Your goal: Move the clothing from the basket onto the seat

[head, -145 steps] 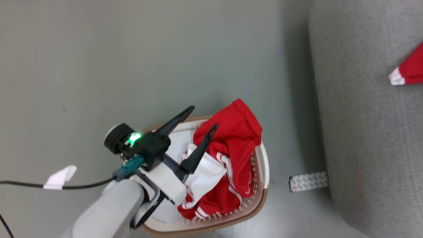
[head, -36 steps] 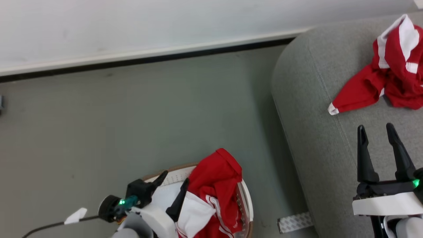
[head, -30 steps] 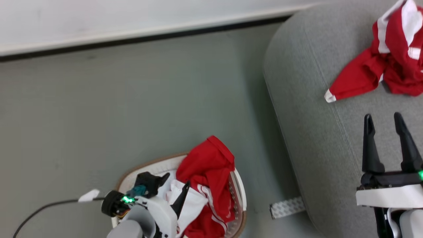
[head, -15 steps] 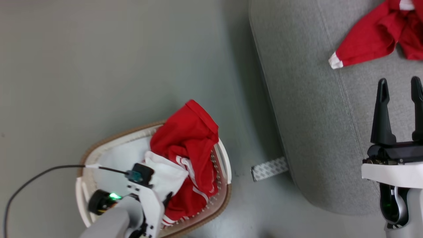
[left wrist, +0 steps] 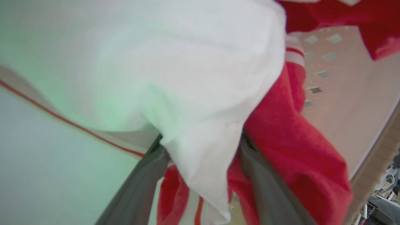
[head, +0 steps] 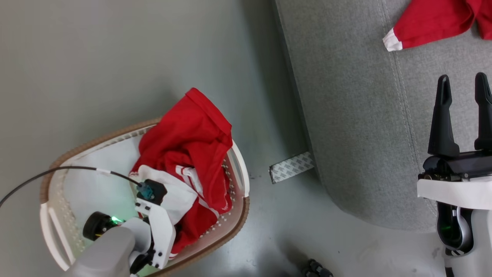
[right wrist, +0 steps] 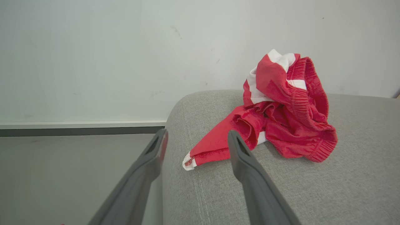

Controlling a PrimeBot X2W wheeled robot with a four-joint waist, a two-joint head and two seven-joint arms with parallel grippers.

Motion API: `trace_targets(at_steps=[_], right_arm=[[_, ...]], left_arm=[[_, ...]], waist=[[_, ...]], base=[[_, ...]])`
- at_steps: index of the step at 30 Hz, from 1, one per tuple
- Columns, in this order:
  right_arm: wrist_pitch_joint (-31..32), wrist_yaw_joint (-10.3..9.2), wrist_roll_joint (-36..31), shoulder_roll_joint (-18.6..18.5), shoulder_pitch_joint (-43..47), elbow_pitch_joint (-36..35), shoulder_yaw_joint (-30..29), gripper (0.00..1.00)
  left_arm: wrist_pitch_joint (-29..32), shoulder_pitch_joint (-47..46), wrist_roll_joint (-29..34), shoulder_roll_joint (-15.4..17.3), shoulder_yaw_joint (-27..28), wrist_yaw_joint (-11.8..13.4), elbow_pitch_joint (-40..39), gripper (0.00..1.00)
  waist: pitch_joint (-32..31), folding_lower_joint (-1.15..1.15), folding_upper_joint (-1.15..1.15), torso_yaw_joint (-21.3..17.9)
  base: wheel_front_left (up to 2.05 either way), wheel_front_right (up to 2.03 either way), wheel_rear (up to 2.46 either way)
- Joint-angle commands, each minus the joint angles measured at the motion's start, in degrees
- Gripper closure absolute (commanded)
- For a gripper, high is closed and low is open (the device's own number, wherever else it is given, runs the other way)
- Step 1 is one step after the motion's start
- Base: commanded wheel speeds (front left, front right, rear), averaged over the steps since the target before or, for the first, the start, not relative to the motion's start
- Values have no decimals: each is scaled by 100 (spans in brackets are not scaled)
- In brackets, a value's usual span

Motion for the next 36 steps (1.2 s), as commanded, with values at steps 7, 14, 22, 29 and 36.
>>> trace_targets(at_steps=[7, 14, 22, 29, 36], right_arm=[[0, -13, 40, 14, -76, 85, -10, 0], [0, -13, -33, 15, -62, 107, -14, 0], [0, -13, -280, 12, -63, 145, -80, 0], [0, -13, -645, 9, 67, 221, -176, 0], [0, -13, -784, -60, 245, 361, -188, 0]], left_arm=[[-53, -113, -443, 148, -422, 7, -72, 100], [-250, -162, -644, 106, -700, 7, -5, 100], [-730, -135, -988, -130, -949, 7, 25, 100], [-1382, 55, -1301, -421, -1209, 7, -93, 100], [-2116, 169, -1635, -657, -1368, 8, -317, 100]], waist=[[-22, -1, 0, -90], [-139, -1, 0, -63], [-589, -1, 0, 151], [-1355, -1, 0, 501], [-2167, -1, 0, 956]], base=[[0, 0, 0], [0, 0, 0], [0, 0, 0], [0, 0, 0], [0, 0, 0]])
